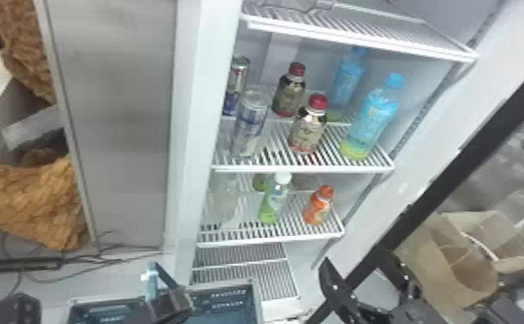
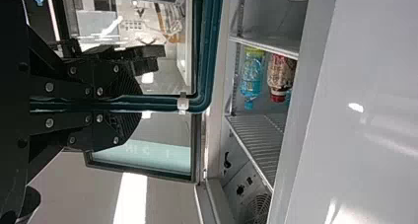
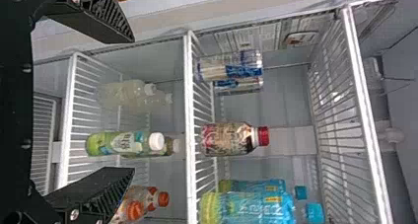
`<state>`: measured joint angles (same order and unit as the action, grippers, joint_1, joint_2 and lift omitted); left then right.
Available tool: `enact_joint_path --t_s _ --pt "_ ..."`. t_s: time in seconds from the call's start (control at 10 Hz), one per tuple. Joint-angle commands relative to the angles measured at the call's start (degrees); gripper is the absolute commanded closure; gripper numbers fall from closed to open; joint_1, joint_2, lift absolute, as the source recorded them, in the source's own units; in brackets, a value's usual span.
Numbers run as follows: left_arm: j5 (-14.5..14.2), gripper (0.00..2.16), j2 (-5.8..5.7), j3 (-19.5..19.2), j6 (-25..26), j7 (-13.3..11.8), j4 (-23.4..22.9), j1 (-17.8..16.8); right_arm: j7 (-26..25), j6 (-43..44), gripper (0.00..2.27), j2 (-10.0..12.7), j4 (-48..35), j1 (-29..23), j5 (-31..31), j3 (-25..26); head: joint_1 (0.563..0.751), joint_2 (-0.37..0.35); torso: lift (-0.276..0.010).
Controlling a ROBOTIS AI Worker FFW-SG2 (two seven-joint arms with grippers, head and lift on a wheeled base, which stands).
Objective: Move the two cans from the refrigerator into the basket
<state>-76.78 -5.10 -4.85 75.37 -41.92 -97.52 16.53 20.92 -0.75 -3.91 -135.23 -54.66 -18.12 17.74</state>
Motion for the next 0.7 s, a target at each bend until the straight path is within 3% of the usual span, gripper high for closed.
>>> enact_joint_path --t_s 0.0,0.6 --pt "0.00 1.19 0.00 0.06 0.00 0.09 0.00 0.06 0.00 -1.78 0.11 0.05 -1.67 2.07 2.92 -0.03 0.695 -0.350 -0.031" --pt "0.00 1.19 0.00 -0.17 0.00 0.00 0.00 -0.08 -0.26 -5.30 0.11 2.07 1.99 13.46 8.41 -0.49 0.695 -0.350 -0.031"
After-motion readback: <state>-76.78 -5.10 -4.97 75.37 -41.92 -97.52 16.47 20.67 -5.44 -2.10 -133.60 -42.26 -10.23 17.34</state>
